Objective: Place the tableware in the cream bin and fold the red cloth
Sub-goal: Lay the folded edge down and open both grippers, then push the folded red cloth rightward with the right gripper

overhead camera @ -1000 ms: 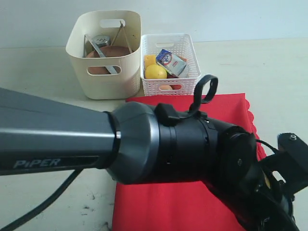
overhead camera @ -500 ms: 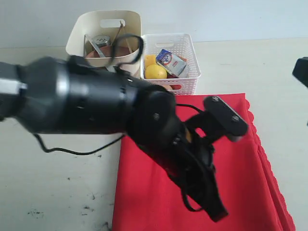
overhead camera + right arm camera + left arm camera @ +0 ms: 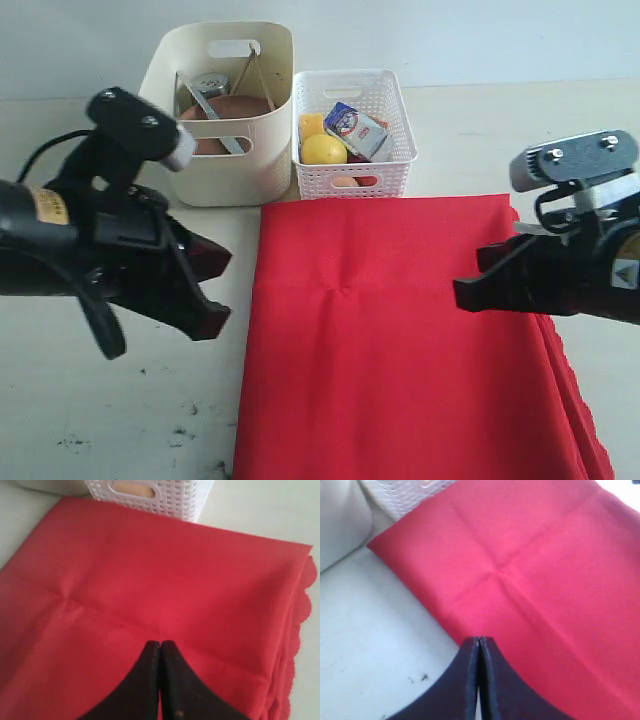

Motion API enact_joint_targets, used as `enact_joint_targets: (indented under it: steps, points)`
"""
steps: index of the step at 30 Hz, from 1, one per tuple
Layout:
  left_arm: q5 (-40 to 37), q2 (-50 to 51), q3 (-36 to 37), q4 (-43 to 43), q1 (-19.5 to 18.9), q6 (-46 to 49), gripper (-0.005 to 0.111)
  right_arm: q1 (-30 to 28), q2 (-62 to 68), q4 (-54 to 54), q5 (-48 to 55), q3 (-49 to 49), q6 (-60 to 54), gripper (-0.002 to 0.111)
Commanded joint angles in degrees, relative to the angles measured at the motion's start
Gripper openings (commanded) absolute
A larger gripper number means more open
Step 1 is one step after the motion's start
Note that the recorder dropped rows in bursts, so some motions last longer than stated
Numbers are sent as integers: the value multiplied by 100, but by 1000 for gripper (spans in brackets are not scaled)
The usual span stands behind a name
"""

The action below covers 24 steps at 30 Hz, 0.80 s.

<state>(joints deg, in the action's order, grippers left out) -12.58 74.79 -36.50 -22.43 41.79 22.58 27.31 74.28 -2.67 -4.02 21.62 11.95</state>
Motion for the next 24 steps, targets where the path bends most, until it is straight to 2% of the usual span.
enact_joint_targets:
  steps: [1,6,11,13,24]
  points:
    - [484,-820,582,-114,-250,-99,2,220,1115,-89,-179,561,110,0]
    - [713,-1588,1038,-203,-397,-99,2,500,2157,-100,-3,1250,84,0]
    - [757,-2018,1282,-170,-418,-38,2,447,2860,-100,547,1713,-566,0]
    - [757,-2086,1331,-170,-418,-38,2,327,2988,-100,864,1801,-941,0]
    - [774,-2099,1381,-154,-418,-38,2,-1071,3057,-554,2073,1811,-869,0]
